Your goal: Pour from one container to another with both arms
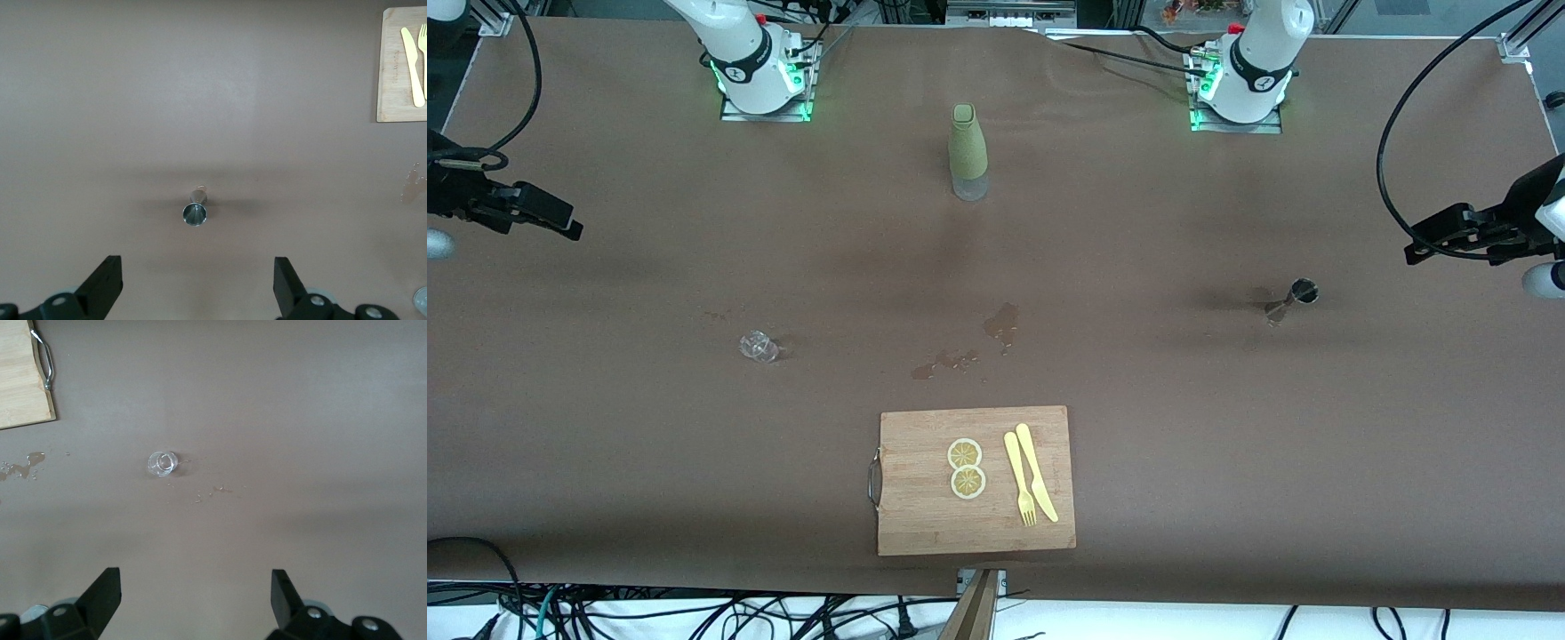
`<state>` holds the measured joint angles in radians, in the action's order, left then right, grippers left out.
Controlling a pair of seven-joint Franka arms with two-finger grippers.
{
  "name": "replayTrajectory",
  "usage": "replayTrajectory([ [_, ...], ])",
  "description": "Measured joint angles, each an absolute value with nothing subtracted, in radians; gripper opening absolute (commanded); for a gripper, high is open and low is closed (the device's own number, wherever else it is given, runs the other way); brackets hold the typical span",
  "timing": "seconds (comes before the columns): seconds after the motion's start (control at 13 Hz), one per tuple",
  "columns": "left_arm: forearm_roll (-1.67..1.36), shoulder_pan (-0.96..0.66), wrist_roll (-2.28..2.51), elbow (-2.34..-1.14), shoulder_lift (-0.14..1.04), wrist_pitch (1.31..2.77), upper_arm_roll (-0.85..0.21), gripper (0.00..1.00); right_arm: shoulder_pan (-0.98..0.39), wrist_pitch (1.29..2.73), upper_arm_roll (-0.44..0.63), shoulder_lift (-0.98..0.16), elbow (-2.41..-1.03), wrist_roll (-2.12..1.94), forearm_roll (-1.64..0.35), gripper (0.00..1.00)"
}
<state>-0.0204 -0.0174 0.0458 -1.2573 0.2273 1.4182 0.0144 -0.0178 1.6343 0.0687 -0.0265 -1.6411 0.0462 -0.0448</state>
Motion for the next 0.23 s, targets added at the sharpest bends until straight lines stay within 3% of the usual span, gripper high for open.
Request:
replayTrajectory([
  [0.23,-0.020,-0.017,0.051,-1.260,0.228,1.419,0.014,1.00,-0.036,1.634,0.064,-0.033,-1.639,0.045,-0.045,1.00],
])
